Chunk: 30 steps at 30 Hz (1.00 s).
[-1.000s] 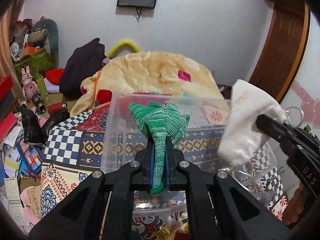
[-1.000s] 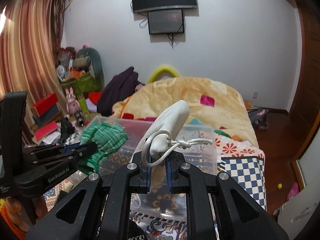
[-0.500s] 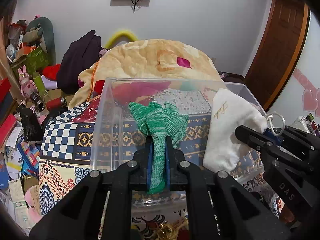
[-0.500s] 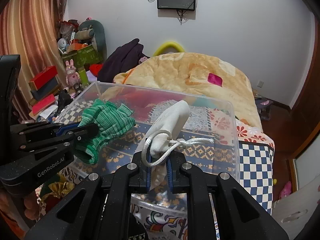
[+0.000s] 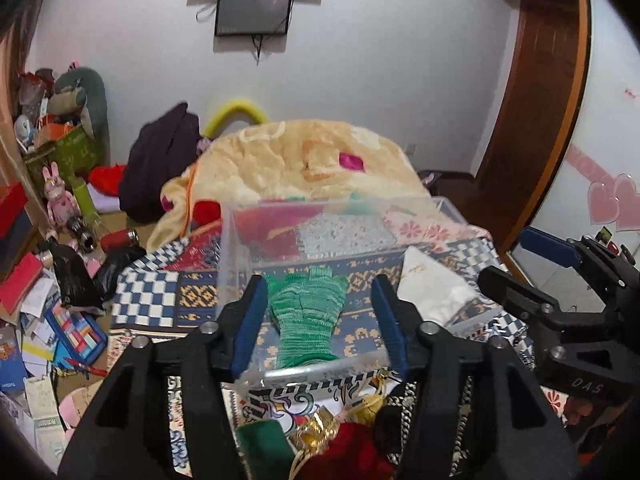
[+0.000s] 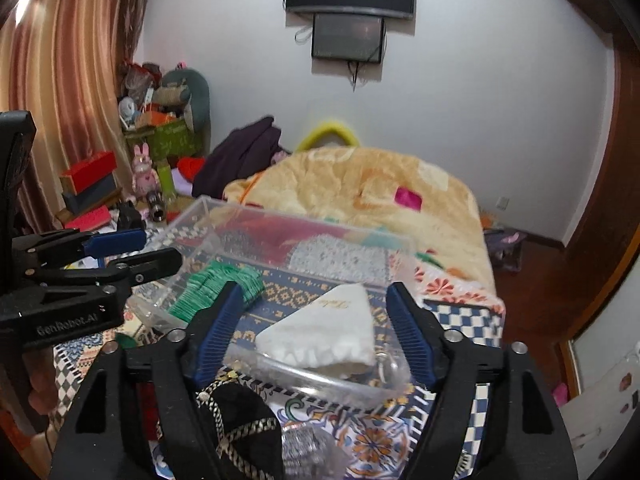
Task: Organize soft objects
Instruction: 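Grasp the red velvet pouch with the left tool while the right tool grasps the braided cord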
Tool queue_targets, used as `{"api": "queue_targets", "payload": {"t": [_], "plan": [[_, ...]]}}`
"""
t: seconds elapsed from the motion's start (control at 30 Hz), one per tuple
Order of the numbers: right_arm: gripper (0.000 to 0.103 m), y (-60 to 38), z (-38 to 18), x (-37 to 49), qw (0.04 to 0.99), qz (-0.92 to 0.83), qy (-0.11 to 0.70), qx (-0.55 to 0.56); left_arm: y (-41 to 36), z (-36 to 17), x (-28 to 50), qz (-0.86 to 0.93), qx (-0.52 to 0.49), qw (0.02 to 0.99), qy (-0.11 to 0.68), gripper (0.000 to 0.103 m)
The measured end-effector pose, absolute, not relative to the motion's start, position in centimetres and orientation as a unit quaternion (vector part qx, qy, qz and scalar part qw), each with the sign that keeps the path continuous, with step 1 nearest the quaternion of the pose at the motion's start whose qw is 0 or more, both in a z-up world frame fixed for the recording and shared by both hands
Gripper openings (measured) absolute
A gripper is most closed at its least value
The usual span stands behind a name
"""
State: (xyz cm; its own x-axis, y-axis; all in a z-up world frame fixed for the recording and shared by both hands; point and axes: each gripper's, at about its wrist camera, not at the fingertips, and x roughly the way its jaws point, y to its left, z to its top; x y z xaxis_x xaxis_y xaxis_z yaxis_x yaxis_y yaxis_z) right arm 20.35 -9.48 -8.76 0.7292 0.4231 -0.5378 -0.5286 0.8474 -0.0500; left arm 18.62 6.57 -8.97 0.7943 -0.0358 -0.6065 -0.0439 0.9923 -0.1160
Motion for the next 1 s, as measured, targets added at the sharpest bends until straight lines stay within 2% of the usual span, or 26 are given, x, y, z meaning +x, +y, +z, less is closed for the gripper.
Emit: {"api": "queue_targets", "payload": {"t": [0.13,0.37,0.77,0.87,1.0], "plan": [[0.08,-11.0,-7.9,18.8,0.932,0.253,0.24,-0.095,6.7,-7.8,16.5,-0.007,-0.059,0.951,0.302,0.064],[0.082,-14.0,-8.8,17.6,0.941,0.223,0.238,-0.09,6.5,-8.6,13.4,-0.015,-0.045,0.951,0.304,0.065],[0.082,-17.9,-14.7,16.9,0.924,0.183,0.323,-0.093,6.6,-14.2,11.7,-0.029,-0.062,0.928,0.365,0.064],[0.082,-18.5,-16.0,16.7,0.918,0.179,0.342,-0.09,6.4,-15.3,11.5,-0.029,-0.067,0.924,0.376,0.063],[0.082,-19.1,-17.7,17.0,0.909,0.177,0.368,-0.085,6.2,-16.4,11.2,-0.039,-0.071,0.919,0.386,0.052]]}}
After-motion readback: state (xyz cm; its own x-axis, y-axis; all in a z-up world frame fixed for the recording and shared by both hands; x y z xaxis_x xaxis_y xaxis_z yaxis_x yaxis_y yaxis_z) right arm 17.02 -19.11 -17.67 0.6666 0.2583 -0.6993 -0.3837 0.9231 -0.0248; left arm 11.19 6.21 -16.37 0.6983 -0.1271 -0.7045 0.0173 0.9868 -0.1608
